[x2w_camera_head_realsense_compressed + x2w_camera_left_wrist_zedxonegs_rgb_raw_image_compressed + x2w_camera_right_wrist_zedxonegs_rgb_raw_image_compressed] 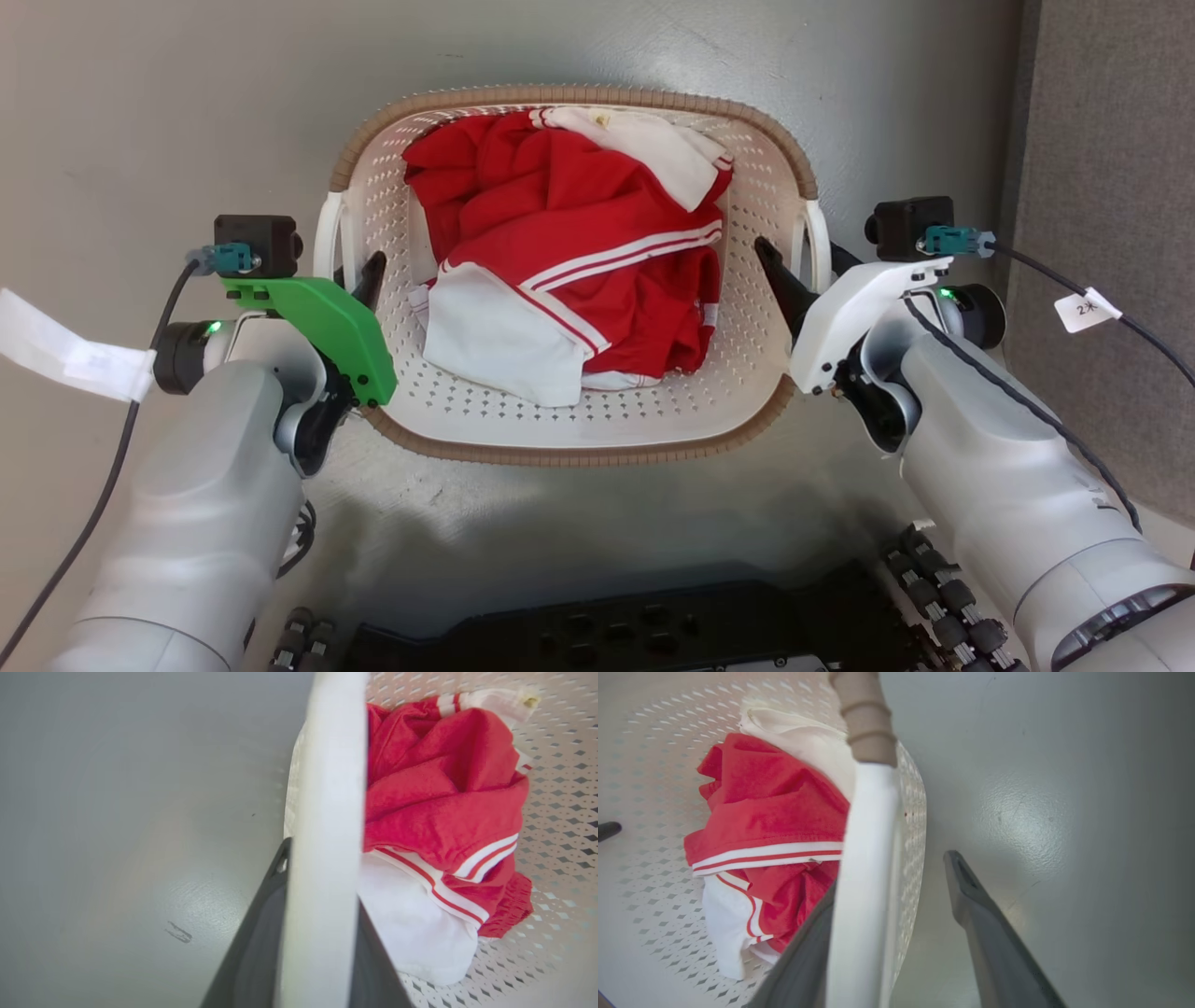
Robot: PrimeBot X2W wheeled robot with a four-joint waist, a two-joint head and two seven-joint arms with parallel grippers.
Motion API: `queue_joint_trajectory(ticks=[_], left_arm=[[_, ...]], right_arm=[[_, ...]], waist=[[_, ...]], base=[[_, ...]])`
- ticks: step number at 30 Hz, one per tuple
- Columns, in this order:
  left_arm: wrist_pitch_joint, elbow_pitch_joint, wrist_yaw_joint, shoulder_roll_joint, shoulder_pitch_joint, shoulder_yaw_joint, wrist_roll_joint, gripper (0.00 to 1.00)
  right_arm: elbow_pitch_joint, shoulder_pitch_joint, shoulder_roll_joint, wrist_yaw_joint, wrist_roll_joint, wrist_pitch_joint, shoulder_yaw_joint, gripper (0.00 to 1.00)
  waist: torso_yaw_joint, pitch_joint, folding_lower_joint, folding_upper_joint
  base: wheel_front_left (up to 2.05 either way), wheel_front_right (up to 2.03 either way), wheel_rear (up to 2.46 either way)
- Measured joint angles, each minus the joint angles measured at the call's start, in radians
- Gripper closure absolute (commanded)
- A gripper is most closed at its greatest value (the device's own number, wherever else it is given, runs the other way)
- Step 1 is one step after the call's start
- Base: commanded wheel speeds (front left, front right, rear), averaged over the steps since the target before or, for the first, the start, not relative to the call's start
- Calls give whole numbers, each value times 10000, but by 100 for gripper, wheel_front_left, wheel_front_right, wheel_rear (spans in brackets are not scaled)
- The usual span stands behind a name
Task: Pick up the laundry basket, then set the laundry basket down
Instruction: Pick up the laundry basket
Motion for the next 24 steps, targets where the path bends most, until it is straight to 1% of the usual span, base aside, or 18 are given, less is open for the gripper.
queue_joint_trajectory(ticks=[2, 4, 6, 10, 17, 24], left_arm=[[-2, 65, -2, 13, -40, -56, -58, 100], [-35, 140, 0, -15, -42, -128, -111, 100], [-44, 230, 2, -73, -42, -222, -311, 100], [-127, 316, 2, -107, -41, -336, -602, 100], [-236, 596, 4, -226, 24, -439, -1141, 100], [-314, 763, 13, -288, 215, -744, -1348, 100]], right_arm=[[52, -31, 10, 27, 84, -8, 54, 99], [109, -35, 36, 88, 127, -90, 153, 100], [178, -44, 144, 71, 221, -92, 186, 100], [316, -53, 121, 71, 288, -224, 307, 100], [474, -60, 82, 73, 571, -439, 696, 100], [708, -49, 36, 77, 725, -485, 1083, 100]], waist=[[2, -10, 0, 0], [-2, -56, 0, 0], [-7, -125, 0, 0], [-15, -310, -1, 0], [-23, -923, -1, 0], [-30, -1732, -1, 0]], base=[[0, 0, 0], [0, 0, 0], [0, 0, 0], [0, 0, 0], [0, 0, 0], [0, 0, 0]])
